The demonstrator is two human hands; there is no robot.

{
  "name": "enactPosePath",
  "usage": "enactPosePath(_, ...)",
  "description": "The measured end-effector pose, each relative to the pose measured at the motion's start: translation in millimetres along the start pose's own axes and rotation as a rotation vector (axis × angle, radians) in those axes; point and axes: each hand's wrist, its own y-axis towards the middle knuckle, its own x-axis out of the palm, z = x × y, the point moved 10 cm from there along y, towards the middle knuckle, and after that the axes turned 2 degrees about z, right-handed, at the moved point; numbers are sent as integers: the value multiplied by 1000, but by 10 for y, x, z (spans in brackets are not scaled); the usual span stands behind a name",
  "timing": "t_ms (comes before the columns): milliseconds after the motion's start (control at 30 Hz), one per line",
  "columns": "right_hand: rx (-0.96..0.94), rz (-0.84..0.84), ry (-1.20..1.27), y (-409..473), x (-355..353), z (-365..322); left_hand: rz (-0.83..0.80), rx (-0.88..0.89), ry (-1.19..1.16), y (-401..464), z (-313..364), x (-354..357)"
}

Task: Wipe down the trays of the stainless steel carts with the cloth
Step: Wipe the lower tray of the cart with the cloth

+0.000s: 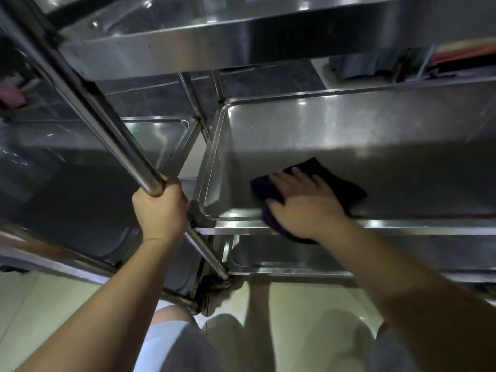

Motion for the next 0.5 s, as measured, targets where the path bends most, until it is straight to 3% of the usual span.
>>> enactPosePath(100,-167,37,26,-88,145,-845,-25,-18,18,-9,37,1)
enactPosePath(200,-191,150,-42,-149,157,-1106,-52,-15,45,-12,56,-13)
enactPosePath(333,-168,206,-71,-263,57,-735,-110,0,73,-17,89,-3)
enactPosePath(500,-9,233,-120,-543,-174,365,-140,8,135,-20,95,-28)
